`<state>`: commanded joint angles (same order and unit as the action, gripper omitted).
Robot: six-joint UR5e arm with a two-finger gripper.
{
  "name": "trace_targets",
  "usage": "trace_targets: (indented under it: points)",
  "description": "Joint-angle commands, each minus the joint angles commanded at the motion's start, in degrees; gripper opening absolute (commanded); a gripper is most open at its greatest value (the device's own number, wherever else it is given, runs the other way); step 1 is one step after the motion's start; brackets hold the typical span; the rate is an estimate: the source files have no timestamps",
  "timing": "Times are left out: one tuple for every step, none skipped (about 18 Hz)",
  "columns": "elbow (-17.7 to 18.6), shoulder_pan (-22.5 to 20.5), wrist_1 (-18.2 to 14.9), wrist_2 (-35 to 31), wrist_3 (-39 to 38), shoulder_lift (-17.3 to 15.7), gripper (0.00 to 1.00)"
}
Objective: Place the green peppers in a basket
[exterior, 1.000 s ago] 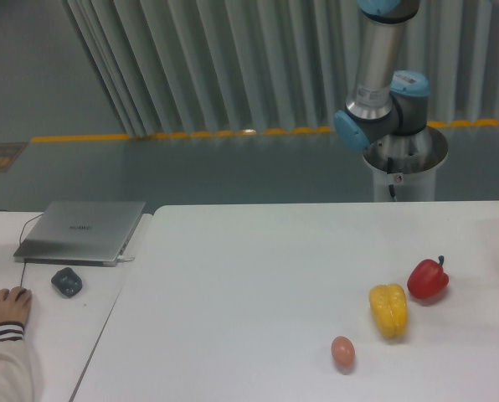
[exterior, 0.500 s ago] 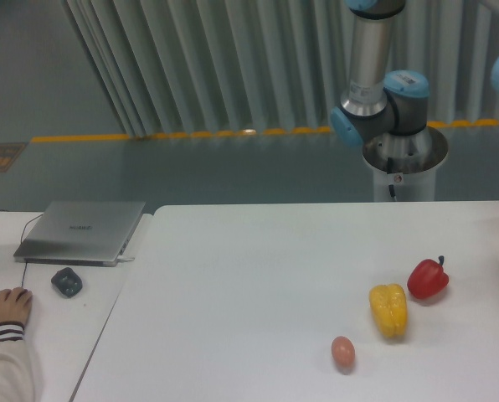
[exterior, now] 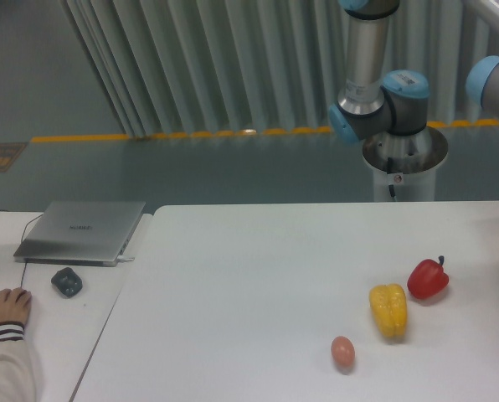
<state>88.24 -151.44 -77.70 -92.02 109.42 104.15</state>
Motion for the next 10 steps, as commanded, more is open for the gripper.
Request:
trace_targets:
  points:
    - [-0.1, 0.0, 0.1, 0.0, 0.0, 0.0, 1.0]
    - [-0.1, 0.0, 0.2, 0.1, 0.0, 0.0, 1.0]
    - [-0.1, 0.0, 0.2, 0.1, 0.2, 0.0, 1.0]
    - [-0.1, -0.1, 0.2, 0.5, 0.4, 0.0, 1.0]
    - [-0.2, -0.1, 0.3, 1.1, 0.6, 0.0, 1.0]
    - [-0.2, -0.1, 0.8, 1.8, 0.6, 0.3, 1.0]
    - [-0.2, -0.1, 1.4, 1.8, 0.5, 0.4, 1.0]
    - [-0.2, -0.1, 1.5, 1.8, 0.6, 0.4, 1.0]
    - [-0.2, -0.1, 1.5, 1.8, 0.5, 0.4, 1.0]
    - [-0.2, -0.1, 1.5, 1.8, 0.5, 0.4, 1.0]
